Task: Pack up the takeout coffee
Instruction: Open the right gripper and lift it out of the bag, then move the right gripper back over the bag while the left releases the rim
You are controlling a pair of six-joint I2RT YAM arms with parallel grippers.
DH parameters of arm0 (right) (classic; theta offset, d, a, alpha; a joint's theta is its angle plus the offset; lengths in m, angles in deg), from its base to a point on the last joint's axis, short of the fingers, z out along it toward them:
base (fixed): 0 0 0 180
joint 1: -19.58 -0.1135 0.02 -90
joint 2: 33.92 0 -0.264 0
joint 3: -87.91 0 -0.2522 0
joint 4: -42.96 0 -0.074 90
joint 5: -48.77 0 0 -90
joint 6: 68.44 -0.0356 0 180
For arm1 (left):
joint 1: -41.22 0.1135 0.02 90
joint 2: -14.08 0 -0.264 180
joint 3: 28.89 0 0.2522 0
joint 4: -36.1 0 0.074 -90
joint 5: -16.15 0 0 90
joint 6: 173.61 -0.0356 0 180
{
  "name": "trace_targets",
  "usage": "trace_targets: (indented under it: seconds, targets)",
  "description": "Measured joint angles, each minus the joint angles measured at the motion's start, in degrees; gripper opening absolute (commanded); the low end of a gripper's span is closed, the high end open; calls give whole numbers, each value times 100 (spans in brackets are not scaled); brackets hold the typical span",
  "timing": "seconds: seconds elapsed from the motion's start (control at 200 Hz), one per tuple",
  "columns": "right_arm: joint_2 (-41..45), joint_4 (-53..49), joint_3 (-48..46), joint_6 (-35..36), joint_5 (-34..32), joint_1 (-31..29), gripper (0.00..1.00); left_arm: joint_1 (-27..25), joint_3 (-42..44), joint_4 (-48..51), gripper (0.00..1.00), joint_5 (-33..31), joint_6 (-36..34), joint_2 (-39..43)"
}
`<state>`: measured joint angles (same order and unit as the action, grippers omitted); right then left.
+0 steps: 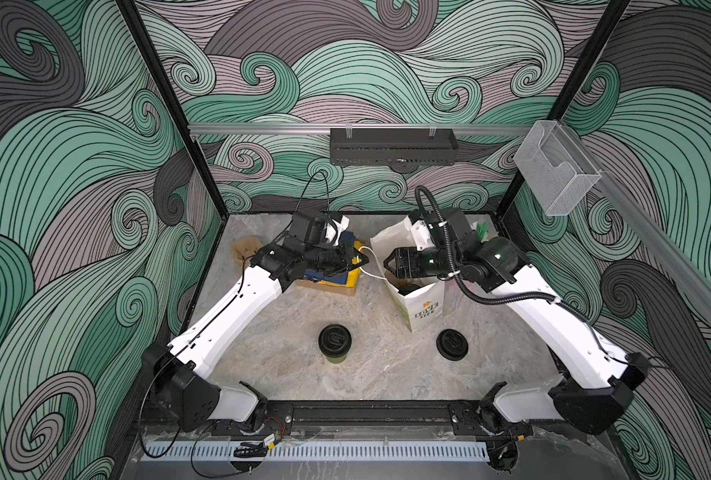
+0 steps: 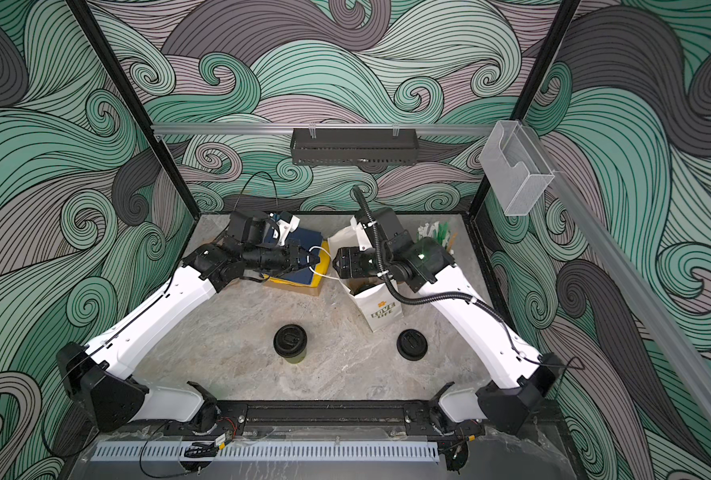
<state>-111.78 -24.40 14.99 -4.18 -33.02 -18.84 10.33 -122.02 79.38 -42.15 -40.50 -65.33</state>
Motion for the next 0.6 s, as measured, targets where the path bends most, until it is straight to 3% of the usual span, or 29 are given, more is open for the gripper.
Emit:
trace_targets:
  seconds: [0.125, 0.325, 0.43, 0.6]
  targets:
    - [555, -232, 168, -68, -44, -7, 75, 0, -9, -83, 7, 7, 42, -15]
    - [1082, -1132, 463, -474, -1224, -20, 77, -7, -160, -136, 28, 70, 37, -306]
    - [1283, -1650, 227, -1099, -1821, 39, 77, -55, -232, -136, 38, 142, 17, -450]
    - [1202, -2273, 39, -1915, -2116, 57, 78, -111, -238, -162, 53, 177, -31, -463]
